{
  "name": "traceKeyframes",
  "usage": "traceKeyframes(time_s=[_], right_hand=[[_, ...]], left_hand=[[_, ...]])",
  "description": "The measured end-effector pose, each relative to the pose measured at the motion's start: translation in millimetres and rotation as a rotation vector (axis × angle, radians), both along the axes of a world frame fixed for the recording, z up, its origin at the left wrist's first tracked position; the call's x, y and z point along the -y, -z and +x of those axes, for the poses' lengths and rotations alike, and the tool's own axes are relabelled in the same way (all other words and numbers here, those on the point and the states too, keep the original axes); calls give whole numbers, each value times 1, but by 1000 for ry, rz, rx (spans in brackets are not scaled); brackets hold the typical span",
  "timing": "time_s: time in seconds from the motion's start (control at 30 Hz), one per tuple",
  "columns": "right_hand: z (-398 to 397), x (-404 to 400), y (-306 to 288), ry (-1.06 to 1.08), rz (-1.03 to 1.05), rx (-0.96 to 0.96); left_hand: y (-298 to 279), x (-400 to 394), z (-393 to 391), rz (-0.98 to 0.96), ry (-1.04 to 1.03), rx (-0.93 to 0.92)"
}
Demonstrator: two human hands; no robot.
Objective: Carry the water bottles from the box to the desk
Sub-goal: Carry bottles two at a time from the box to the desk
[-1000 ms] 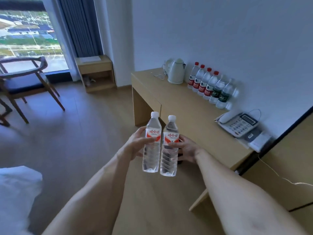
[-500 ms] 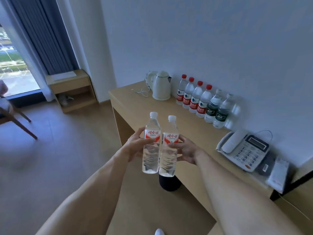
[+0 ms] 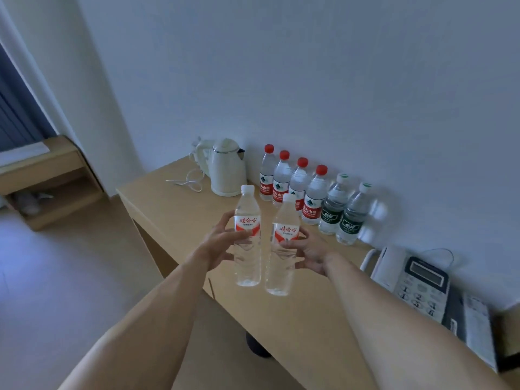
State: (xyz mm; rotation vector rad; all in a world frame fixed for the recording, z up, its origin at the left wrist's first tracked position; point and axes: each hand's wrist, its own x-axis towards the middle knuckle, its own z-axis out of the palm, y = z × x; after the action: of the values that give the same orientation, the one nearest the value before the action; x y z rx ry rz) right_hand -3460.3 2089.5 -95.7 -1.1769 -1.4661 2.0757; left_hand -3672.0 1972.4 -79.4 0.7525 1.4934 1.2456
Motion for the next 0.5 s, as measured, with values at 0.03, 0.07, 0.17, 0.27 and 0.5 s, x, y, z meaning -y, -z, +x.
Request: traceKeyframes(time_s=[0.03,0.07,0.17,0.27,0.5], right_hand=[[-2,-7,1,20,4,0],[-4,-15,2,36,16,-2],[-17,-35,6,93,42,-14],[-38,-50,12,177,29,-24],[-102,-73,20,379,67,84]], left_hand=[[2,-12,-5,-1,15,0],[5,-23,-12,2,31,1],[10,-58,-34,18,100,8],[17,-90,-61,17,191,23],[27,-160,-130,-9,388,3]])
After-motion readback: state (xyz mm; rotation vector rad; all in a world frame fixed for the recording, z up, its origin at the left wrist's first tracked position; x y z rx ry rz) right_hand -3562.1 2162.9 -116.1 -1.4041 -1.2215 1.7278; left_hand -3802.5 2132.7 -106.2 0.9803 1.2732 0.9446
